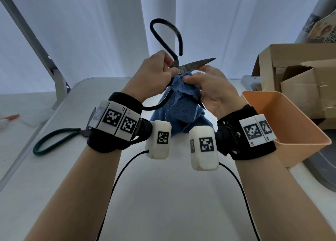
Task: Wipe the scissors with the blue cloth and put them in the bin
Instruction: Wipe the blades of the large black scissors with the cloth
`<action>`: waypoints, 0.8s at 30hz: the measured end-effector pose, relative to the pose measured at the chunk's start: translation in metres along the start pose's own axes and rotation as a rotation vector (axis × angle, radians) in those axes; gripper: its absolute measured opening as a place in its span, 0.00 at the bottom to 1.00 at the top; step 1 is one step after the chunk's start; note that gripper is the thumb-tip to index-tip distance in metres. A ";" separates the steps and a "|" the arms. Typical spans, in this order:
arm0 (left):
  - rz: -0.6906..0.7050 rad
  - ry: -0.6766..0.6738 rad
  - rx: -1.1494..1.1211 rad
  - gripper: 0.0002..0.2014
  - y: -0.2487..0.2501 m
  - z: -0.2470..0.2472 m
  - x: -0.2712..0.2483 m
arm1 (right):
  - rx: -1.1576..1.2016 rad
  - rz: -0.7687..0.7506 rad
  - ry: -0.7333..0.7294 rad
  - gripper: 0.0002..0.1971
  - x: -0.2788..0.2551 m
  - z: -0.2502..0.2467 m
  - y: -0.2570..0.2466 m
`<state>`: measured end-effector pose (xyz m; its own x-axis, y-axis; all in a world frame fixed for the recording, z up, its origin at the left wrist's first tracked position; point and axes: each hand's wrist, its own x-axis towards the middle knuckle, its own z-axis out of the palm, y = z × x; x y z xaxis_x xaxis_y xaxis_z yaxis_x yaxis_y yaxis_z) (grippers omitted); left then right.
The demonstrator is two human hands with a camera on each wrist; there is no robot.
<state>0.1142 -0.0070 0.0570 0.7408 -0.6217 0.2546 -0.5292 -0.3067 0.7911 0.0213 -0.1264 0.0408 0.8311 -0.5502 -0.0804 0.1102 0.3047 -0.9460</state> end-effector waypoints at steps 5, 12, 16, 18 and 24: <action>-0.013 0.019 -0.029 0.07 0.001 -0.006 0.000 | -0.004 -0.013 0.005 0.28 -0.001 0.004 0.002; -0.010 -0.006 -0.008 0.07 -0.001 -0.004 -0.001 | 0.010 0.012 -0.056 0.23 0.000 0.000 0.000; 0.000 0.004 -0.003 0.07 0.001 -0.006 0.000 | 0.014 -0.022 -0.036 0.25 0.001 0.001 0.005; -0.015 -0.008 -0.014 0.08 0.000 -0.008 -0.001 | 0.010 -0.021 -0.059 0.23 0.001 0.002 0.004; -0.011 -0.022 -0.002 0.09 0.000 -0.007 -0.002 | 0.022 0.001 -0.086 0.22 -0.003 0.001 0.002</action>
<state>0.1156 0.0000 0.0604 0.7375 -0.6336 0.2335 -0.5200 -0.3123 0.7950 0.0195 -0.1234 0.0399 0.8749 -0.4814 -0.0536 0.1203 0.3232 -0.9387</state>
